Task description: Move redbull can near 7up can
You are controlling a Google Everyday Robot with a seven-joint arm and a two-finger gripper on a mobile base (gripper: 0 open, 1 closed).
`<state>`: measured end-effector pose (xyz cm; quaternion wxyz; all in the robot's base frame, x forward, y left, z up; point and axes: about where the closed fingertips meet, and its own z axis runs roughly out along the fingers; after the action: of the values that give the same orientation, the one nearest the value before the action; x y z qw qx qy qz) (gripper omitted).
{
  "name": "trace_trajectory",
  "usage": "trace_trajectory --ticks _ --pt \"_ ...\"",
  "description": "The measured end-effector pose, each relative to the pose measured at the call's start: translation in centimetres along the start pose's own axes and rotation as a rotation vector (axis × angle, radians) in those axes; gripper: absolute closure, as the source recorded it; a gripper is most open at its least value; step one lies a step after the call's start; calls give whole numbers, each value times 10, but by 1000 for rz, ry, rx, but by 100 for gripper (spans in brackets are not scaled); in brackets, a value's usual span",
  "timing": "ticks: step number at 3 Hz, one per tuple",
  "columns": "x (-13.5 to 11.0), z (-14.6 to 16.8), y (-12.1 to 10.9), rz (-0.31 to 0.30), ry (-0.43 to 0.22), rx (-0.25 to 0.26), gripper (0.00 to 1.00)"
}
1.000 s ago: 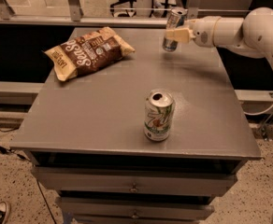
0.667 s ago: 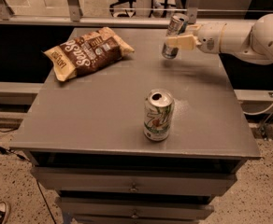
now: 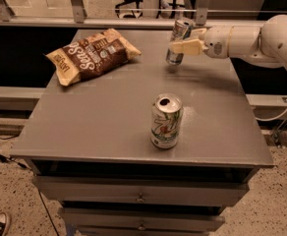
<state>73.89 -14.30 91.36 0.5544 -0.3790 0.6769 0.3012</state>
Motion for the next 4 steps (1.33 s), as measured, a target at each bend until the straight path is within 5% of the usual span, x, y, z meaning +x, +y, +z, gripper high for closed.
trace_trajectory --ticks 1,2,4 --pt "-5 -8 41 -29 32 -73 100" --pt "-4 -28 108 -74 79 -185 100" --pt "5 -93 173 -91 81 -295 100"
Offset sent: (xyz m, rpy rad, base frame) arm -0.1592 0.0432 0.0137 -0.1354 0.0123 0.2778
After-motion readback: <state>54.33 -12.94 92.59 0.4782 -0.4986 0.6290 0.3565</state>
